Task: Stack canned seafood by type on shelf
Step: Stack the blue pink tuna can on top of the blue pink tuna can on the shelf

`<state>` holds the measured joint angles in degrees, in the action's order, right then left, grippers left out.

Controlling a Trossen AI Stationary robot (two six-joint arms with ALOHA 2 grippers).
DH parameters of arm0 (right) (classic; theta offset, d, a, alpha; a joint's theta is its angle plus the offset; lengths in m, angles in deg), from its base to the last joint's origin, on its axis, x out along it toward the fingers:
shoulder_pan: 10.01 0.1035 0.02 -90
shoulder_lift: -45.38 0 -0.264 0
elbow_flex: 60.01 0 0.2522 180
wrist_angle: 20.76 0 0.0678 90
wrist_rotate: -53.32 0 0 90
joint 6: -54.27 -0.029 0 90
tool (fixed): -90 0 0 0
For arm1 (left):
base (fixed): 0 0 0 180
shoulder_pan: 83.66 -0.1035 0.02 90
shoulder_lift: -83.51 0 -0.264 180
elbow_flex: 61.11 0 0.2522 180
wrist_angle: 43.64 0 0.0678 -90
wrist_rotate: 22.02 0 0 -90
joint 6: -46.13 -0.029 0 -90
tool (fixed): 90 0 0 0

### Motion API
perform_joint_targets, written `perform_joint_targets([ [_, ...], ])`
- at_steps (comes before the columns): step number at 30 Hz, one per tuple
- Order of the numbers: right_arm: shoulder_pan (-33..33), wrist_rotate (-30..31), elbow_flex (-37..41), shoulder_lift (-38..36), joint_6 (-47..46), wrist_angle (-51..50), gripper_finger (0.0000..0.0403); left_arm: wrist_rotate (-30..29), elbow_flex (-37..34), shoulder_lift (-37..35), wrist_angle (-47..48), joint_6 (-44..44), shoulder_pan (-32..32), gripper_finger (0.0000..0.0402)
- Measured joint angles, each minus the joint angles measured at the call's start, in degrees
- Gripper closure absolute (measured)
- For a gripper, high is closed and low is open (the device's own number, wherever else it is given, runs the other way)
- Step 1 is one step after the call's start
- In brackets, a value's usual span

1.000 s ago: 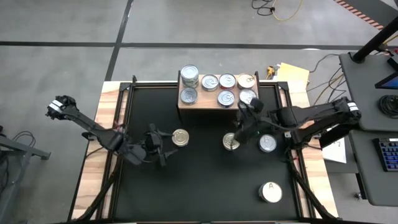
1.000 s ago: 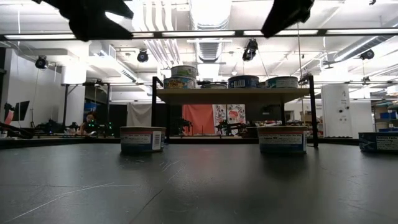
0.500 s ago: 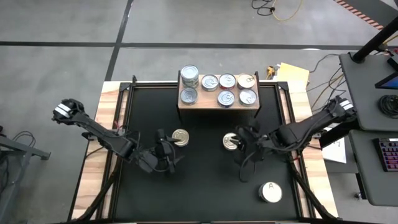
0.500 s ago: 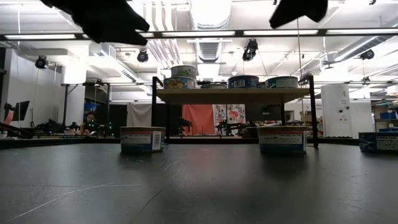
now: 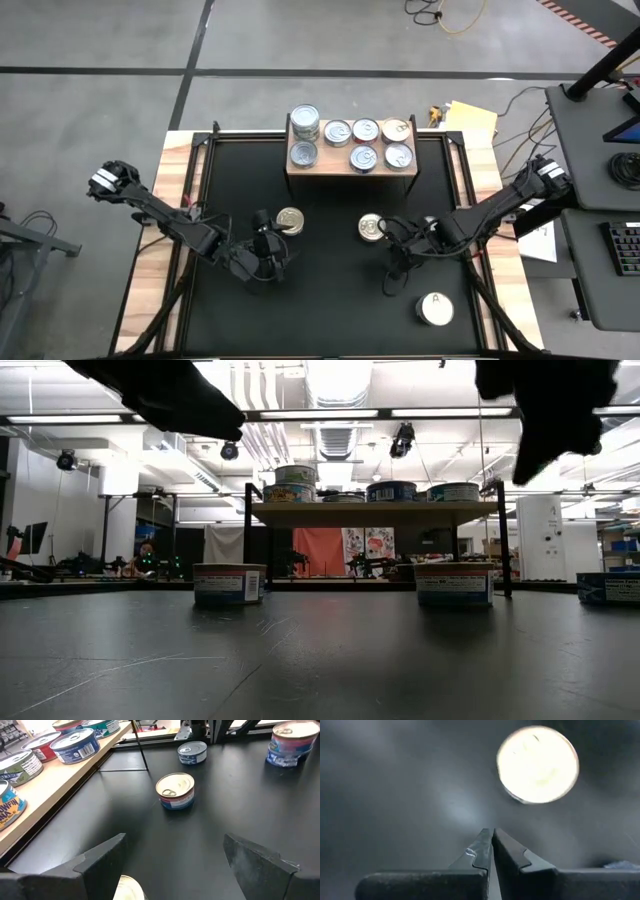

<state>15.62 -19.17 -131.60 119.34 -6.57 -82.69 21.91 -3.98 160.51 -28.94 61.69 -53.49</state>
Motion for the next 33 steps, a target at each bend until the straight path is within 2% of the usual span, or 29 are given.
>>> perform_joint_targets([
  [6,-0.2,0.0,3.5,0.0,-3.8,-0.7,0.0394,0.0,0.0,0.2,0.0,-1.0,0.0,0.0086],
  [15,-2.4,0.7,3.1,0.0,-10.5,-11.8,0.0394,-0.4,0.0,0.9,-0.3,0.2,-0.1,0.0086],
  [18,-2.3,1.5,3.3,0.0,-10.1,-12.0,0.0394,-0.5,0.0,1.6,-0.3,-0.4,-0.1,0.0086],
  [22,-2.3,9.4,4.2,0.0,-5.3,-4.9,0.0394,-1.5,0.0,2.3,-2.6,-2.7,-0.3,0.0086],
  [26,-2.4,14.2,5.8,0.0,2.5,5.7,0.0394,-1.4,0.0,2.7,-5.2,-5.7,-0.4,0.0086],
  [29,-2.4,17.3,7.7,0.0,6.3,11.3,0.0394,-1.4,0.0,2.7,-5.8,-4.9,-0.4,0.0086],
  [33,-2.4,22.1,10.9,0.2,6.1,14.3,0.0394,-1.4,0.0,3.3,-5.8,-0.9,-0.4,0.0086],
])
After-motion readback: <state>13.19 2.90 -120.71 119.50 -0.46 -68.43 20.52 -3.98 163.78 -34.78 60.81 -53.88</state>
